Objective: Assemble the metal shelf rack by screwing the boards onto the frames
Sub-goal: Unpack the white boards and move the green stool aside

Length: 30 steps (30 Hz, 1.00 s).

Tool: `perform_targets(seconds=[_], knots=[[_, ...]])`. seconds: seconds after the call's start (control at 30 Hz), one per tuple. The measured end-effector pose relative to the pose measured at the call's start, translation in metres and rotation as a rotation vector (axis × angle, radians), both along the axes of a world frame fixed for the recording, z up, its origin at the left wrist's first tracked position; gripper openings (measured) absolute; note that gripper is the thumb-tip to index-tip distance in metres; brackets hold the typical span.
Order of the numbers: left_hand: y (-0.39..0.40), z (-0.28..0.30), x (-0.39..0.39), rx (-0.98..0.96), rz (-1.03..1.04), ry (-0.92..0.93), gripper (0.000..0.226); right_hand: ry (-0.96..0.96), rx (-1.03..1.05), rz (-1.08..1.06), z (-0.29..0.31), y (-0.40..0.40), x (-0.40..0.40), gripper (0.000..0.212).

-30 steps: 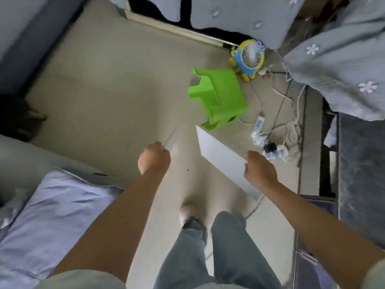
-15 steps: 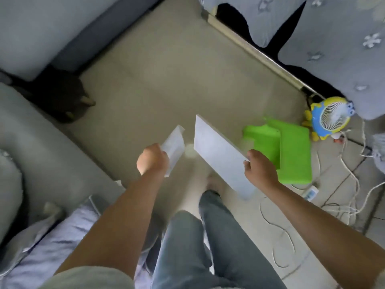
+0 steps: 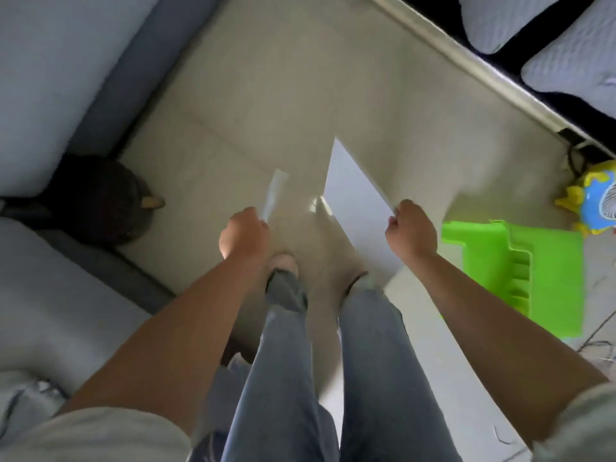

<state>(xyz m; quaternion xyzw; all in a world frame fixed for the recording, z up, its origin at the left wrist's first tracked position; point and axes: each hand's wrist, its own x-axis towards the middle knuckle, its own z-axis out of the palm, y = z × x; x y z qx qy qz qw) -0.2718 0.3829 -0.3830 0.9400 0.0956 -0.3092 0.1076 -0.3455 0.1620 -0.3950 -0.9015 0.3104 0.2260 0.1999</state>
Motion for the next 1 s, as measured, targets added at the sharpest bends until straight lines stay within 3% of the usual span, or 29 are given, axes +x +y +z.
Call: perform_targets(seconds=[0.23,0.43,0.53,0.77,0.93,1.0], knots=[[-0.037,-0.066,0.112,0.073,-0.072,0.082,0.028,0.040,0.099,-0.068,-0.065,-0.025,0.103,0.024],[-0.080,-0.156,0.182,0.136,-0.156,0.119,0.025,0.067,0.228,-0.363,-0.156,-0.051,0.157,0.011],[-0.104,-0.212,0.214,0.178,-0.252,0.118,0.021,0.034,0.239,-0.473,-0.215,-0.064,0.168,0.018],[-0.163,-0.331,0.269,0.235,-0.641,0.013,0.029,-0.120,0.251,-0.703,-0.344,-0.083,0.190,0.023],[-0.169,-0.408,0.262,0.339,-1.070,-0.125,0.036,-0.118,0.221,-0.804,-0.419,-0.097,0.174,0.025],[-0.163,-0.441,0.246,0.366,-1.194,0.046,0.031,-0.052,0.200,-0.795,-0.445,-0.099,0.163,0.026]])
